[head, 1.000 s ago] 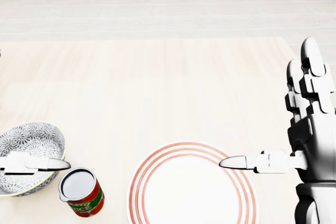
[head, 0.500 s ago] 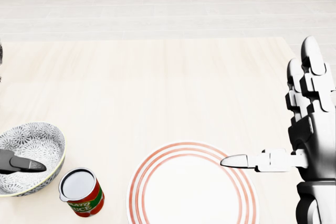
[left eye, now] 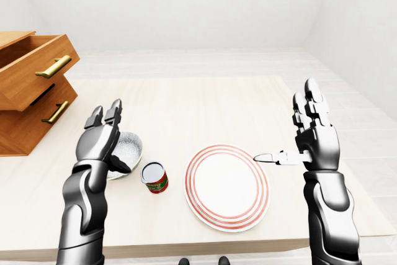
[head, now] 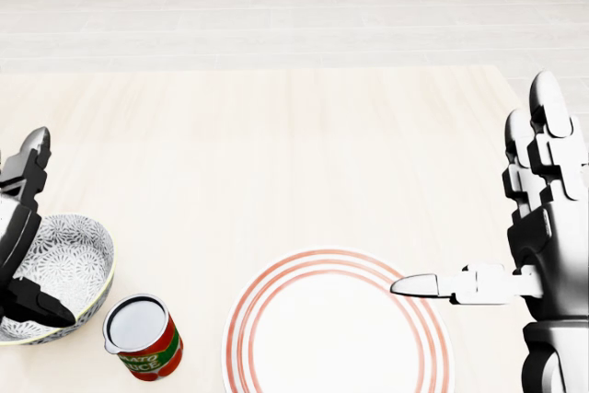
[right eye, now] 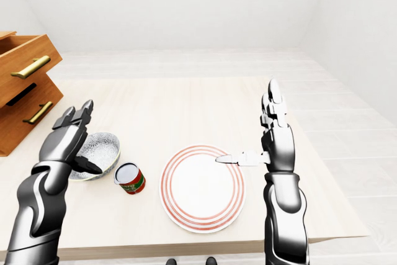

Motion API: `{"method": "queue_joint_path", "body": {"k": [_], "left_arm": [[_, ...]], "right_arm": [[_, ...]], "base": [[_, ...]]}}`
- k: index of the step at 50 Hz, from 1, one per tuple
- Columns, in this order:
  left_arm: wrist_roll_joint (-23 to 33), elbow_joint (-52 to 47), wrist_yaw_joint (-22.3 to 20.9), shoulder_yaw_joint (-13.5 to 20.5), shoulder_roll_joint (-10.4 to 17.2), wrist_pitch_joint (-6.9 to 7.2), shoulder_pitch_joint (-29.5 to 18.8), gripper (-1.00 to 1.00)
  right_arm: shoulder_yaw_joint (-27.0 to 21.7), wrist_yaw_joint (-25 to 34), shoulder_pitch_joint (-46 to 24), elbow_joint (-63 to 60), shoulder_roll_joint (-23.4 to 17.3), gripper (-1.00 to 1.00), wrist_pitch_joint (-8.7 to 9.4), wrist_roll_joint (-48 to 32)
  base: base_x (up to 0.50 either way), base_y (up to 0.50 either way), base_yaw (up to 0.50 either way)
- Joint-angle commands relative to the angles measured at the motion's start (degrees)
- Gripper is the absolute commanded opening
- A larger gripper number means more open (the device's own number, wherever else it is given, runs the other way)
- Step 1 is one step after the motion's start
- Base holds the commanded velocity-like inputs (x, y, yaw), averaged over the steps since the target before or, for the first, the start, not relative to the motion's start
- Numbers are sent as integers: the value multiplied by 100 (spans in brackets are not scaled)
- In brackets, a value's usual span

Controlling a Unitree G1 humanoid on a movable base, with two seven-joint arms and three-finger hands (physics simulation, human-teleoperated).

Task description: Put the bowl on the plate.

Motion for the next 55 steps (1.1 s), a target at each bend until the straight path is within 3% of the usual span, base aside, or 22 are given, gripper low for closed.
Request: {"method": "queue_joint_path", "body": {"k": [1, 9, 18, 35, 45, 55], "left_arm": [[334, 62, -246, -40, -60, 0, 203, 100], [298, -122, -632, 109, -17, 0, 109, 100], [301, -808, -993, 254, -159, 0, 566, 100], [621, -109, -480, 102, -311, -95, 656, 100], [737, 659, 91, -128, -317, -217, 539, 100], [706, 1306, 556, -320, -270, -241, 432, 100]], "right_arm": [[3, -11, -46, 84, -5, 100, 0, 4], [21, -37, -53, 70, -12, 100, 0, -9], [37, -93, -120, 190, -25, 100, 0, -28], [-3, -76, -117, 62, -46, 100, 0, -26], [-16, -48, -84, 113, -42, 100, 0, -15], [-10, -53, -80, 187, -43, 100, 0, -41]], "base": [[0, 0, 0], [0, 0, 0], [0, 0, 0], [0, 0, 0], [0, 0, 0], [0, 0, 0]]}}
